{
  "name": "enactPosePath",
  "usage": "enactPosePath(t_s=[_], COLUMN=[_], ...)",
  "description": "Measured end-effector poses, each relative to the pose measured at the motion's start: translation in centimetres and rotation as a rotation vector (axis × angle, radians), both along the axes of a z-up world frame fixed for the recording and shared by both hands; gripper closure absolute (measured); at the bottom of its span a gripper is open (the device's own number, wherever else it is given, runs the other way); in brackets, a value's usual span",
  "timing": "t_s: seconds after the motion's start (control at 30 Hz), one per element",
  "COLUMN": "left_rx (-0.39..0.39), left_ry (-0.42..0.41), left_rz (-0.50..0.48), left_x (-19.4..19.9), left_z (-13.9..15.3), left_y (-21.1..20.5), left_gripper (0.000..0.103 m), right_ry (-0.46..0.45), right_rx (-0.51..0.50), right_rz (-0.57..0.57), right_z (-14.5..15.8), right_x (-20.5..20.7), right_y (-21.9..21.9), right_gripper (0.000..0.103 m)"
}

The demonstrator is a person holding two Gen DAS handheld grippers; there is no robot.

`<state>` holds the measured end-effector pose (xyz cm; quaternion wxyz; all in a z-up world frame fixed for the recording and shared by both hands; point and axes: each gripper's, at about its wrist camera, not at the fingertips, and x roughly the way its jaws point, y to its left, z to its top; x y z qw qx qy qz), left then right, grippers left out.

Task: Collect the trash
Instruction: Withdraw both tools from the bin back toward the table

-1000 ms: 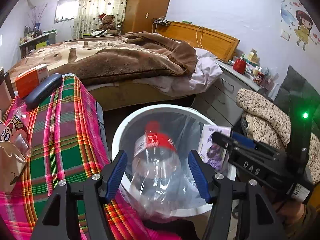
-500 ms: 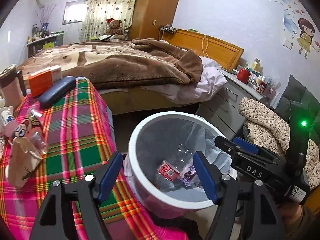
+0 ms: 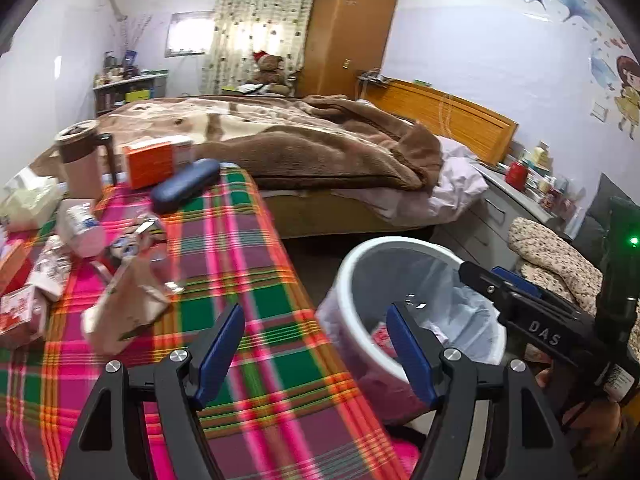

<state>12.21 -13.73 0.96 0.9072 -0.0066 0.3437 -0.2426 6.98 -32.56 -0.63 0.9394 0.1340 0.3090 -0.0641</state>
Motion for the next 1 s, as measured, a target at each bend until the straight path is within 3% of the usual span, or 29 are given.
enactPosePath(t_s=[0.37, 1.0], left_rx=[0.0, 0.011], left_ry=[-0.013, -0.014], left_rz=[0.174, 0.412], left_x=[1.2, 3.7], left_z=[-0.2, -0.7], left_y=[9.0, 22.6], left_gripper=[0.03, 0.03], right_ry=[-0.026, 0.046], right_rx=[0.018, 0.057], right_rz=[0.104, 0.329], right_z=[0.4, -0.7], right_x=[2.1, 6.0], right_y=[5.5, 16.3], right_gripper=[0.037, 0.037])
